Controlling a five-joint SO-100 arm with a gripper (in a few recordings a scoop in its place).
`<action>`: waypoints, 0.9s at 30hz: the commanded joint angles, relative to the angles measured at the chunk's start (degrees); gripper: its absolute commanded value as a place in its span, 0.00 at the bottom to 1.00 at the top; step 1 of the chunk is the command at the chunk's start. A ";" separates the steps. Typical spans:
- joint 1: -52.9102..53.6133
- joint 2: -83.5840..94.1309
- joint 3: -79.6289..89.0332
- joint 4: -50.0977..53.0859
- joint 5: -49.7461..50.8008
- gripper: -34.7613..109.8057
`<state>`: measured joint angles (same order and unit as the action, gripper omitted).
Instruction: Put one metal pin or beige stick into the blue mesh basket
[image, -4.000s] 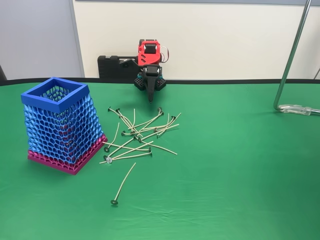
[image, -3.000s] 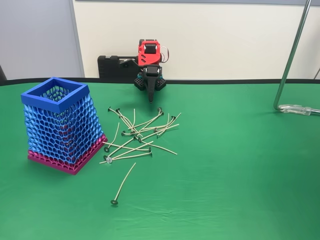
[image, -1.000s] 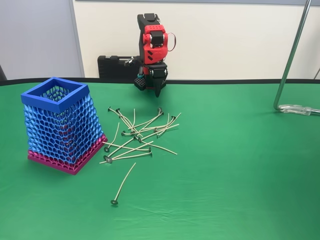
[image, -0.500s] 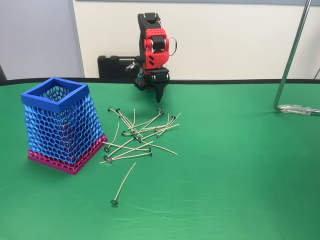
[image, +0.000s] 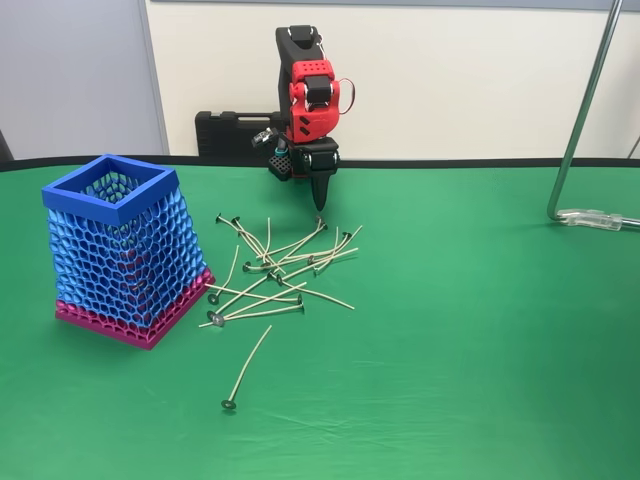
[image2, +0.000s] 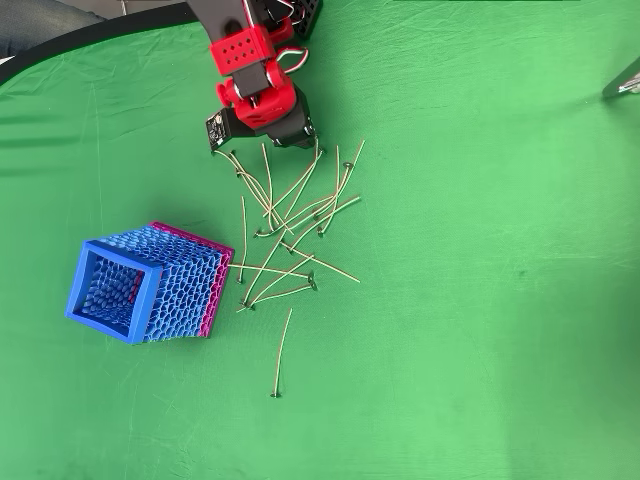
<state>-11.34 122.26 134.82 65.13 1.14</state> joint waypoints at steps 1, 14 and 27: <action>-0.70 -0.18 -0.44 0.35 0.62 0.34; -0.97 -1.41 1.93 -2.72 0.62 0.34; 0.09 -2.90 3.16 -5.71 -0.88 0.34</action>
<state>-11.60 119.53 138.08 59.77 0.79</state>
